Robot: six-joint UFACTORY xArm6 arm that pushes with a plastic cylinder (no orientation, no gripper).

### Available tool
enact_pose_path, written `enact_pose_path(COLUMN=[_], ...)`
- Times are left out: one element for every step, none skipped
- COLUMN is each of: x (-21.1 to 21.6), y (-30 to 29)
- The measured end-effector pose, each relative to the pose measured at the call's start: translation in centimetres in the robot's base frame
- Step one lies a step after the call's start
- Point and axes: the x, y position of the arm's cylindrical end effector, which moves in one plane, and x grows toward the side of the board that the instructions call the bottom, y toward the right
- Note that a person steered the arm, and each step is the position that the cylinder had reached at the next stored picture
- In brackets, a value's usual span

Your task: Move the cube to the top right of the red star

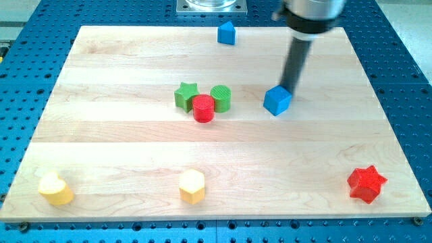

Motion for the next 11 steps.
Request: enact_pose_path(x=[0.7, 4.7, 6.2, 6.8, 10.1, 7.8, 7.5, 8.0, 10.2, 11.6, 10.5], y=[-4.8, 1.3, 5.2, 7.1, 9.0, 8.5, 8.7, 9.9, 11.5, 11.8, 13.3])
